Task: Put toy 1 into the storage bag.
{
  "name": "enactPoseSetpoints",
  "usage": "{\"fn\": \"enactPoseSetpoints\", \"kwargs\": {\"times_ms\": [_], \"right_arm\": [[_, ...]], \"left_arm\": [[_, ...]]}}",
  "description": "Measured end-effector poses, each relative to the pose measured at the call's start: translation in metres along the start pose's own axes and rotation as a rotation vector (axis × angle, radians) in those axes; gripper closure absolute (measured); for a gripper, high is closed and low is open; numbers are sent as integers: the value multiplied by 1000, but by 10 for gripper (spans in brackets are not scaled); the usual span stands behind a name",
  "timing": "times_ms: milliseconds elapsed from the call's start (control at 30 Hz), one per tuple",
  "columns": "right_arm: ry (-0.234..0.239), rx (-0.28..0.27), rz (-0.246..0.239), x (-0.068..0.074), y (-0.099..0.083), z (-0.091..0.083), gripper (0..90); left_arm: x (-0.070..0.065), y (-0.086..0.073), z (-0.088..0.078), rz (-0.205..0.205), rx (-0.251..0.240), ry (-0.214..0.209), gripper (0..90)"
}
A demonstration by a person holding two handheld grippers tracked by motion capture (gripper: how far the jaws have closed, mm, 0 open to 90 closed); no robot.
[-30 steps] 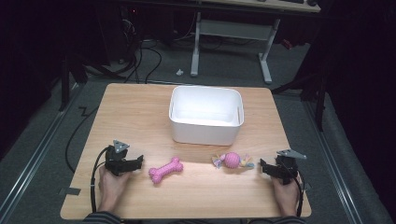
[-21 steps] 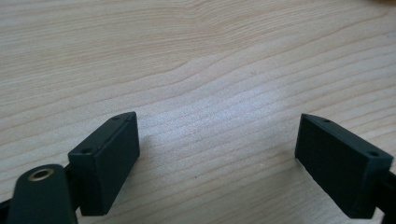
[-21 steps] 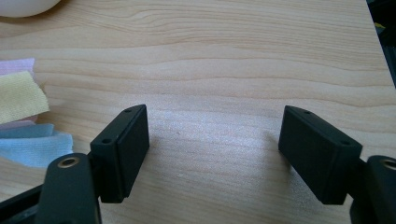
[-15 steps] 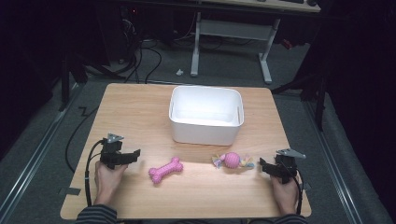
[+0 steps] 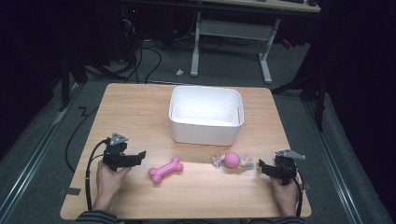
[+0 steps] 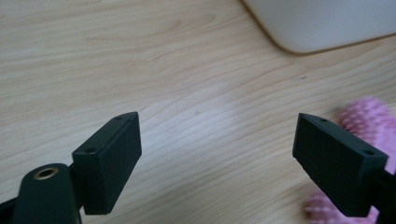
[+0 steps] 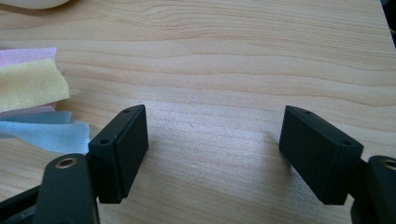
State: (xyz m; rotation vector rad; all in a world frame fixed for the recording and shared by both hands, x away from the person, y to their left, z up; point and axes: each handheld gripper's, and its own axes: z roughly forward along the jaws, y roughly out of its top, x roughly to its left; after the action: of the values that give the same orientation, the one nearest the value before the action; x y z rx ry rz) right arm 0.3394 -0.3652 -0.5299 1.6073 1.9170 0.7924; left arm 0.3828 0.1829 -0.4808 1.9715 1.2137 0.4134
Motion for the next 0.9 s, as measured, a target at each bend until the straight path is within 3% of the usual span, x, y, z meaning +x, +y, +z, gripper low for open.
{"fn": "enactPoseSetpoints", "kwargs": {"times_ms": [100,300,400,667,767,833,900], "right_arm": [[1,-1,-3,0,0,0,242],[-3,-1,2,0,3,3,247],[-1,-4,0,0,3,3,249],[0,-2,-3,1,2,3,248],[1,-1,-3,1,2,2,248],[3,-4,-9,1,2,2,248],[4,-3,-5,1,3,3,252]], "left_arm": [[-7,5,-1,12,-6,-26,163],[-18,25,-2,29,-23,-36,172],[-29,28,1,39,-29,-66,172],[-59,31,9,120,21,-98,172],[-65,30,9,134,35,-117,175],[-66,32,9,138,69,-131,181],[-65,37,6,135,65,-138,175]]}}
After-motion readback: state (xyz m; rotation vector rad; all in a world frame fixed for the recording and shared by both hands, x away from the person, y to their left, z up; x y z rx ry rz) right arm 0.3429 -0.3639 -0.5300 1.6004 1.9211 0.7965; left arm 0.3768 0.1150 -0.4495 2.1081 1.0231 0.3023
